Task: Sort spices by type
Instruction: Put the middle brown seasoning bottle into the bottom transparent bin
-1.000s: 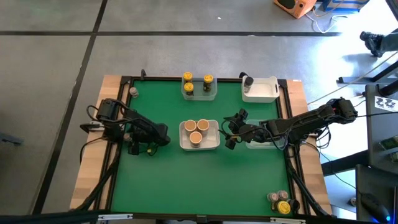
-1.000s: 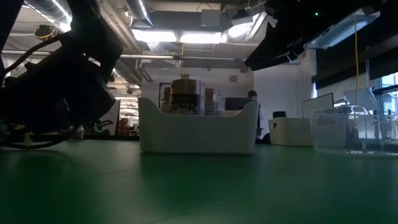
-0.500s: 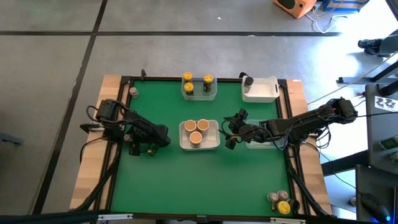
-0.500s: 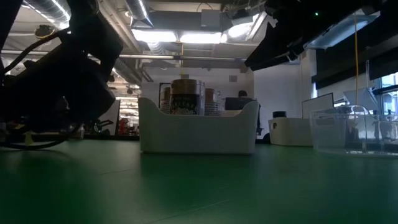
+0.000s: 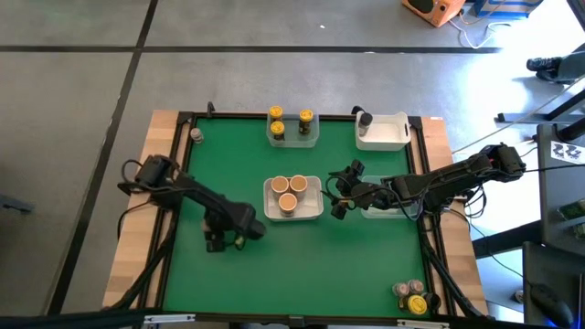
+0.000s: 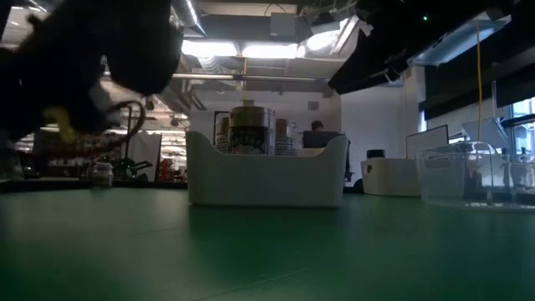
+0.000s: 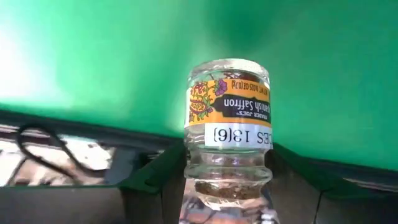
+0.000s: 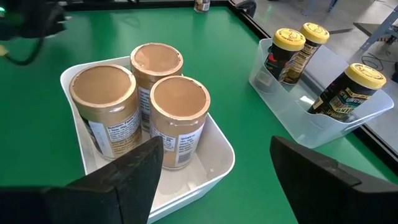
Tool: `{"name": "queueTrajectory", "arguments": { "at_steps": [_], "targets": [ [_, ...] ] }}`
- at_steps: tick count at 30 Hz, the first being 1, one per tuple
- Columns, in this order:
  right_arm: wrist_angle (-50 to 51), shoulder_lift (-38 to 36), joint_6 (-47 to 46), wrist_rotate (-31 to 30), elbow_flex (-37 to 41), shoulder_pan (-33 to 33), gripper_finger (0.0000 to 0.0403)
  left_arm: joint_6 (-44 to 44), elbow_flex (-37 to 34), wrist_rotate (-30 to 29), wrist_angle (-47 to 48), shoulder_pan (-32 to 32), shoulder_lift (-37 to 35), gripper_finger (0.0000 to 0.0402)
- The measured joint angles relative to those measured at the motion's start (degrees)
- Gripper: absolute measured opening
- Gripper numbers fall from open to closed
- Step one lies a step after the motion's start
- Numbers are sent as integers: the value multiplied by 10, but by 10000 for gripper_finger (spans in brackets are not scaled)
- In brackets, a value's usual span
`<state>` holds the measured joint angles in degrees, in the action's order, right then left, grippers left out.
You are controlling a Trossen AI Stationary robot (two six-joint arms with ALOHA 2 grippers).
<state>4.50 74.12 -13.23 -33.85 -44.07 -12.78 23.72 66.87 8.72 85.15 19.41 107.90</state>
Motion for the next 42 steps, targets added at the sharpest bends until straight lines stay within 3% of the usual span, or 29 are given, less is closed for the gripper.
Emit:
{"name": "queueTrajectory", "arguments": {
  "at_steps": [8,19,25,42],
  "targets": [
    [-2,0,0,0,0,0,294,76,131,32,9,50,27,178],
    [-1,0,0,0,0,0,294,9,354,69,47,88,219,179],
    [5,0,0,0,0,0,294,-22,380,87,62,82,259,179],
    [5,0,0,0,0,0,294,-1,380,80,39,69,252,188]
  ]
}}
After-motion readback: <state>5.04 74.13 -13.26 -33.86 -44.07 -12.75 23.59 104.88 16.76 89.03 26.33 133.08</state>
